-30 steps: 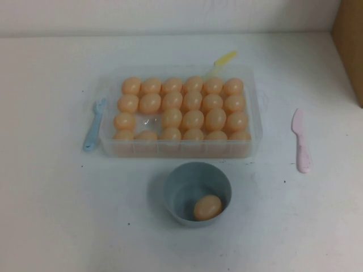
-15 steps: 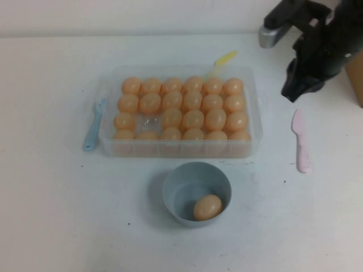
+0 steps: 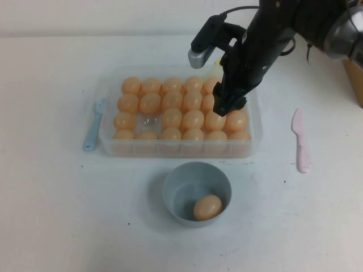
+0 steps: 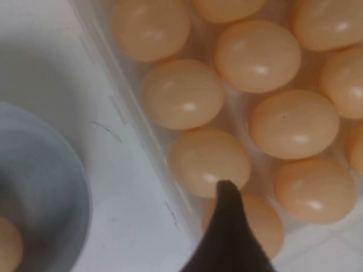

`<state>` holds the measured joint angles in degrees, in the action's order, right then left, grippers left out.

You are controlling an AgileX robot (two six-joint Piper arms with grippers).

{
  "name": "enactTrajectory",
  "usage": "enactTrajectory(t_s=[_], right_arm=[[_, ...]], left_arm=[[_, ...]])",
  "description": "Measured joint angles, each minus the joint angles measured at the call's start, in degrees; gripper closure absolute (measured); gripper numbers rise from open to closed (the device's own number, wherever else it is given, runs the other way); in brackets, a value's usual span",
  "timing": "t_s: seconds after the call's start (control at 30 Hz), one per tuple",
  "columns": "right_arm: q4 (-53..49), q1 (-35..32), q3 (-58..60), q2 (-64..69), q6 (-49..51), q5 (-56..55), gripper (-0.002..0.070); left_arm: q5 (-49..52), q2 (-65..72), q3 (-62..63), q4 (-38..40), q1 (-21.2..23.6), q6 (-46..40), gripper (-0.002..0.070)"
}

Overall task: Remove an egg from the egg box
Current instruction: Pick up the egg from the plastic box

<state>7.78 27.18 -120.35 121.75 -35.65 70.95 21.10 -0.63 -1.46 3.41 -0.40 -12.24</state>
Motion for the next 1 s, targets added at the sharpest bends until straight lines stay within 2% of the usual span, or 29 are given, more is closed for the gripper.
enactTrajectory(t_s=[0.17,0.63,1.0], right_arm=[[-0.2,0.4,-2.9,3.4,2.5,-0.1,0.0232],[-4.3,0.5,-6.0,9.0,18.8,-5.3,0.025],[-4.3,0.6,-7.0,11.8,23.5,-5.2,0.0251]], left_arm=[[0.0,0.0,0.0,0.0,0.0,0.0,0.0678],[0.0,0.0,0.0,0.0,0.0,0.0,0.0678],[0.0,0.0,0.0,0.0,0.0,0.0,0.0678]])
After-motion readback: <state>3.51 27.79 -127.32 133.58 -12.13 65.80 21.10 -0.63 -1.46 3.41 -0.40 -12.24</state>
